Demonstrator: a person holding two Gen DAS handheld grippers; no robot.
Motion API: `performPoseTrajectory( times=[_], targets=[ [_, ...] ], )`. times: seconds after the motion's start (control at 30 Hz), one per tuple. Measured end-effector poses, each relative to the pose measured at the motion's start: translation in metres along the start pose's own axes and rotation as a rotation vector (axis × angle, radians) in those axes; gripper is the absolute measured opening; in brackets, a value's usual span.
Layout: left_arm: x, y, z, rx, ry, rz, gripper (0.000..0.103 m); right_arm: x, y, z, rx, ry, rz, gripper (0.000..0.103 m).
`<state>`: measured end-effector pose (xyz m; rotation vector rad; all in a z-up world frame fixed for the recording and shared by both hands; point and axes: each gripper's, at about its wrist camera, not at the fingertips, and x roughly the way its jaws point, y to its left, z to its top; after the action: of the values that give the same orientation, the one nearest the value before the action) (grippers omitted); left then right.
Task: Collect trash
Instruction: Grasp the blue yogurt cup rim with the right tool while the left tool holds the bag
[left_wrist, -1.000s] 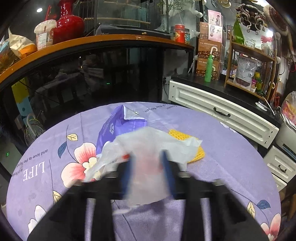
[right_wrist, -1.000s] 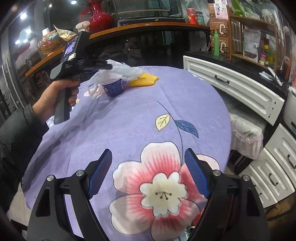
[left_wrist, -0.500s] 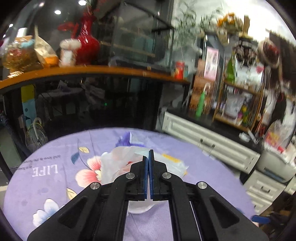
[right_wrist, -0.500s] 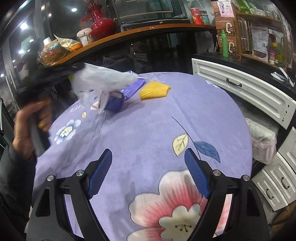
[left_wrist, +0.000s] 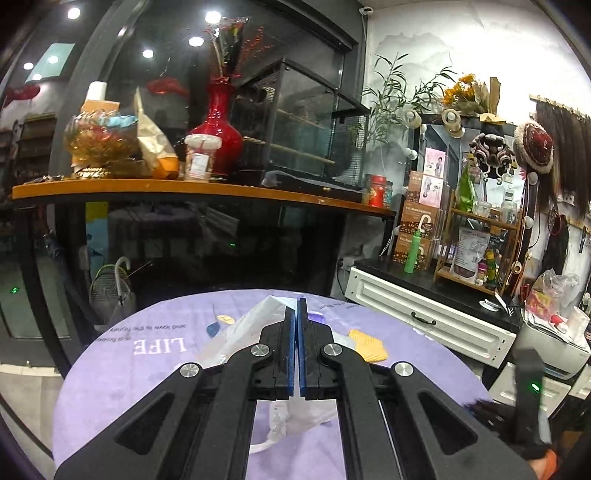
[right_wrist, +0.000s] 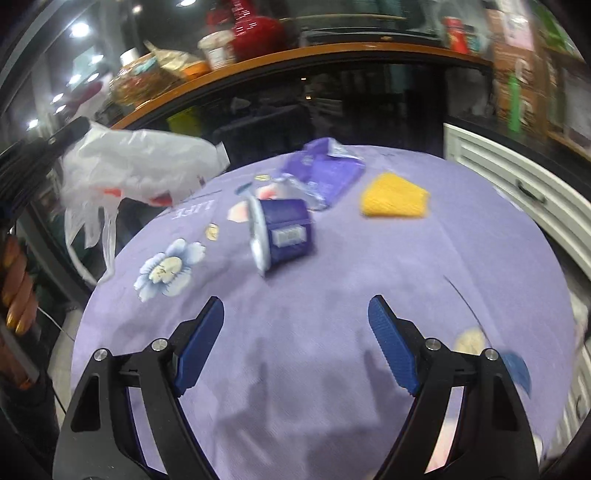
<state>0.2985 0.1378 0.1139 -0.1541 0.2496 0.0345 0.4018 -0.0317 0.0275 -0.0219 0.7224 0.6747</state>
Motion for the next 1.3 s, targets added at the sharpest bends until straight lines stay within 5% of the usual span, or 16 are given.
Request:
performPoseTrajectory(
  times=[0.47,0.57,0.6,0.97,1.3],
  targets=[
    [-0.017,0.041,-0.033,-0.020,0.051,0.027,0.002,0.126,0.001,0.055,-0.035,0.138,0.035,0.078],
    [-0.014,0.046,-0.038,-0.029,0.064,0.030,0.002,0.131,0.008,0.052,-0.055,0.149,0.008,0.057],
    [-0.013,0.048,-0.039,-0.033,0.068,0.028,0.002,0.132,0.009,0.052,-0.058,0.150,0.002,0.057],
    [-0.015,0.043,-0.044,-0.036,0.084,0.017,0.002,0.093,0.017,0.042,-0.053,0.108,0.020,0.056],
    [-0.035,0.014,-0.047,-0.015,0.094,-0.022,0.002,0.015,0.007,0.012,-0.033,0.040,-0.006,0.056]
  ],
)
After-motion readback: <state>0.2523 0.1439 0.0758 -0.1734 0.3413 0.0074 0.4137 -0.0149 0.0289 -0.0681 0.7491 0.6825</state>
